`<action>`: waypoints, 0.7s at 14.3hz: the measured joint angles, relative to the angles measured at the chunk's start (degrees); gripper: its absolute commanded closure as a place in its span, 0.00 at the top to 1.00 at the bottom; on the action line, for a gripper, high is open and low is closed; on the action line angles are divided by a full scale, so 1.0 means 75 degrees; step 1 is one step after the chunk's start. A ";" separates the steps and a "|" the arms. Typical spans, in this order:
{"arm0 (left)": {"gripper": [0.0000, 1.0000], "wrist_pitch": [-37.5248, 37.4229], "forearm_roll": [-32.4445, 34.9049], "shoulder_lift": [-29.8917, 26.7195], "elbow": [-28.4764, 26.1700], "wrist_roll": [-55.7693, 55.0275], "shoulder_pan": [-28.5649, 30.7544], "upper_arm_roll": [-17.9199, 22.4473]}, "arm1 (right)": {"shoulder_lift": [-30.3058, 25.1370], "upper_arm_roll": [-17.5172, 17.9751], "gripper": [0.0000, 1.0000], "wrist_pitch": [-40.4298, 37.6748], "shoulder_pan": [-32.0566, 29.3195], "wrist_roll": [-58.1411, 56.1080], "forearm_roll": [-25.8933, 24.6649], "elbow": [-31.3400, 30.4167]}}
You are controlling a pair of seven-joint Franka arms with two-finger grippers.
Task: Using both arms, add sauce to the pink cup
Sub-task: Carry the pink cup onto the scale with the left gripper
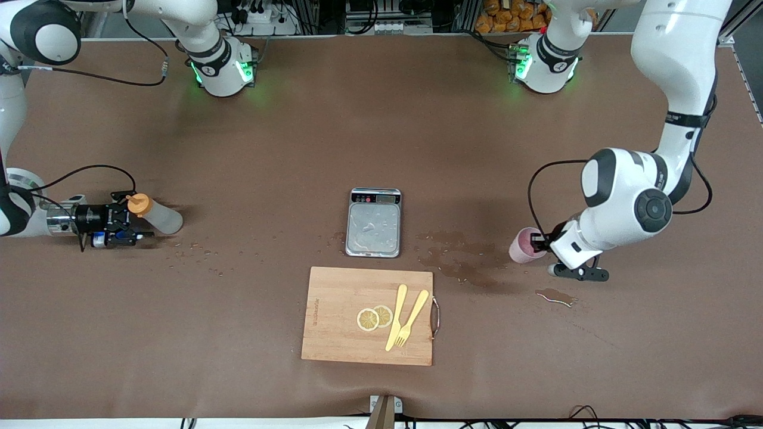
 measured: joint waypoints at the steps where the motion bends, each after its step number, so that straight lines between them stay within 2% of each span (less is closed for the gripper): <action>1: 0.00 -0.0024 -0.0015 -0.0109 0.0044 -0.0527 -0.0011 -0.0269 | 0.0000 0.0000 0.65 0.0000 0.0000 0.0000 0.0000 -0.0003; 5: 0.00 -0.0028 -0.0022 -0.0175 0.0241 -0.2620 -0.0111 -0.1339 | 0.0000 0.0009 0.43 -0.0004 0.0047 -0.0001 0.0018 -0.0006; 7: 0.00 -0.0027 -0.0022 -0.0121 0.0414 -0.3546 -0.0352 -0.1644 | 0.0000 0.0011 0.40 -0.0002 0.0105 -0.0001 0.0032 -0.0003; 10: 0.00 -0.0017 -0.0022 0.0231 0.0995 -0.4794 -0.1126 -0.1670 | 0.0000 0.0011 0.40 0.0026 0.0206 0.0001 0.0036 0.0055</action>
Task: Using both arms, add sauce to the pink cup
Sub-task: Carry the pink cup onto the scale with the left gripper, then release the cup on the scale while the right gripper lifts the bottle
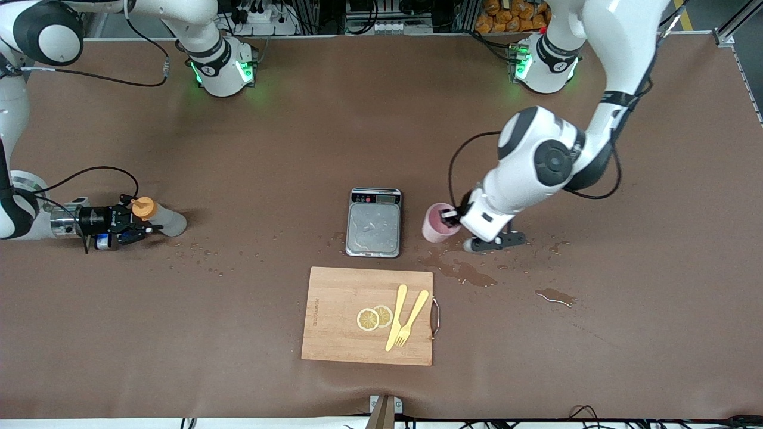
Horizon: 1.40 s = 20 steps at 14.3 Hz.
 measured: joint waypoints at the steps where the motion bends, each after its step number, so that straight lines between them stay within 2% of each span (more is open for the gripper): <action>1: 0.00 0.0023 0.0000 0.0167 0.0198 -0.0323 -0.0241 0.0000 | 0.0000 0.0000 0.40 0.0012 0.0032 0.0000 0.0000 0.0023; 5: 0.00 0.0447 0.0000 0.0802 0.0665 -0.1133 -0.1130 0.0197 | -0.0033 0.0000 0.40 0.0163 0.0256 0.0170 0.0000 0.0158; 9: 0.00 0.1146 0.0000 0.1328 0.0857 -0.1584 -0.2348 0.1152 | -0.0328 0.0001 0.40 0.0381 0.0676 0.0896 -0.0001 0.0321; 14: 0.00 0.1348 0.0000 0.2037 0.1467 -0.1983 -0.3372 0.2022 | -0.0912 -0.0003 0.40 0.0766 0.1258 0.1836 -0.0146 0.0455; 15: 0.14 0.1351 0.0000 0.2104 0.1530 -0.1999 -0.3460 0.2082 | -0.0992 -0.0006 0.40 0.0843 0.1405 0.2061 -0.0330 0.0560; 16: 0.75 0.1351 0.0000 0.2138 0.1560 -0.2013 -0.3493 0.2103 | -0.1030 -0.0006 0.41 0.0899 0.1544 0.2348 -0.0526 0.0748; 17: 1.00 0.1352 0.0000 0.2142 0.1568 -0.2019 -0.3497 0.2109 | -0.1044 -0.0006 0.41 0.0917 0.1653 0.2627 -0.0681 0.0971; 20: 1.00 0.1352 0.0113 0.2141 0.1609 -0.2015 -0.3497 0.2156 | -0.1065 -0.0013 0.41 0.0912 0.1902 0.3147 -0.0889 0.1347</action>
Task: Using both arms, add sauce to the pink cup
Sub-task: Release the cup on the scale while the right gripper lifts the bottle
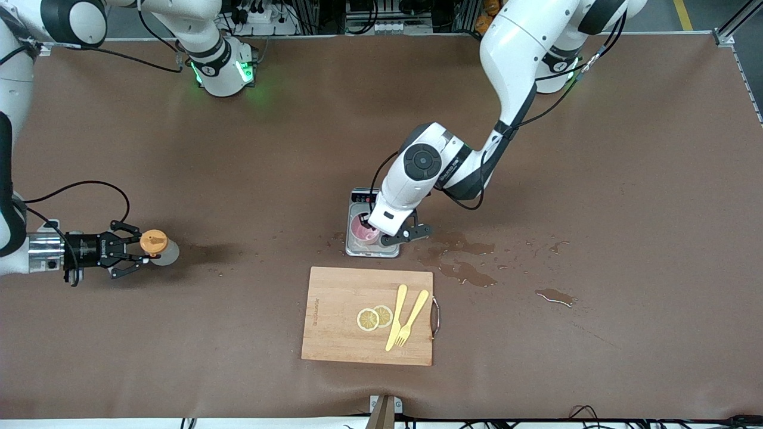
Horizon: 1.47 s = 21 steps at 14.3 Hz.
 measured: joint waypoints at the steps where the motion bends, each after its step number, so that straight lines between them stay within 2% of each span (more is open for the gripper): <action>1: 1.00 0.0000 0.0111 0.0000 0.0013 0.0000 0.0000 0.0007 | 0.0001 -0.0002 0.41 0.0001 0.0084 0.0151 -0.0082 0.0056; 5: 1.00 -0.0033 0.0234 -0.0055 0.0147 0.0000 0.0024 0.0051 | -0.0003 0.0002 0.40 0.0001 0.0493 0.0926 -0.0639 0.0429; 8: 1.00 -0.0664 0.0244 -0.0358 0.0219 0.0138 0.0086 0.0093 | -0.0079 0.0001 0.40 0.0002 0.1119 0.1970 -0.1208 0.0738; 10: 1.00 -0.1564 0.0247 -0.0820 0.0294 0.0435 0.0294 0.0120 | -0.0169 -0.0002 0.40 0.0003 0.1513 0.2597 -0.1517 0.0888; 14: 1.00 -0.3248 0.0249 -0.1957 0.0313 0.1041 0.0890 0.0125 | -0.0248 -0.0005 0.40 0.0003 0.1972 0.3668 -0.1714 0.1117; 18: 1.00 -0.3687 0.0265 -0.2516 0.0104 0.1789 0.1339 0.0143 | -0.0262 -0.0007 0.40 0.0005 0.2687 0.4867 -0.2322 0.1268; 21: 1.00 -0.3757 0.0267 -0.2970 -0.0371 0.2753 0.1909 0.0160 | -0.0262 -0.0007 0.40 0.0011 0.3358 0.6008 -0.2743 0.1416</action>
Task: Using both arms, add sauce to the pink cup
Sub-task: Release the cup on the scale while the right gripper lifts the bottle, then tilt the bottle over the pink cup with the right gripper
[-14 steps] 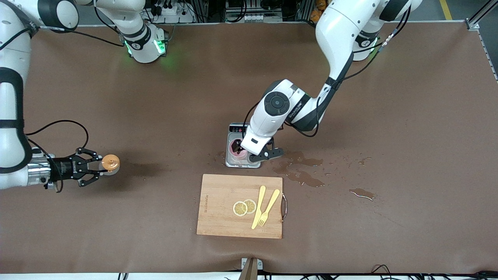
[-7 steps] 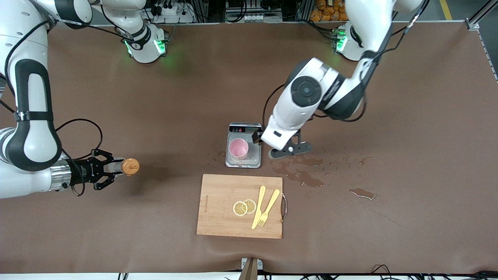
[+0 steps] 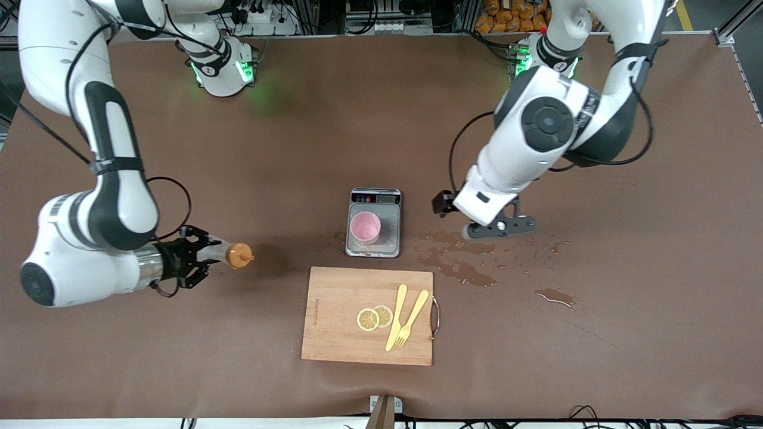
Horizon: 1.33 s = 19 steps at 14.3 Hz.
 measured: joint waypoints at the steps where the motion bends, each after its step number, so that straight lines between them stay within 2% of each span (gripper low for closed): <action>1: 1.00 -0.0008 0.0001 -0.0161 -0.0158 0.0323 0.0205 0.0006 | -0.0001 0.0001 0.40 0.0007 0.0231 0.0383 -0.0144 0.0049; 6: 1.00 -0.0460 0.0033 -0.0836 -0.0520 0.1317 0.0793 0.0014 | 0.0000 -0.0012 0.40 0.0012 0.1121 0.1756 -0.0495 0.0124; 11: 1.00 -0.0800 0.0381 -0.1154 -0.0577 0.1408 0.0817 0.0006 | 0.0000 -0.0010 0.40 -0.0018 0.1860 0.2757 -0.1319 0.0124; 19: 1.00 -0.1338 0.0524 -0.1849 -0.0755 0.3002 0.1467 0.0058 | 0.0030 -0.0014 0.40 -0.0574 0.2971 0.3671 -0.2291 0.0122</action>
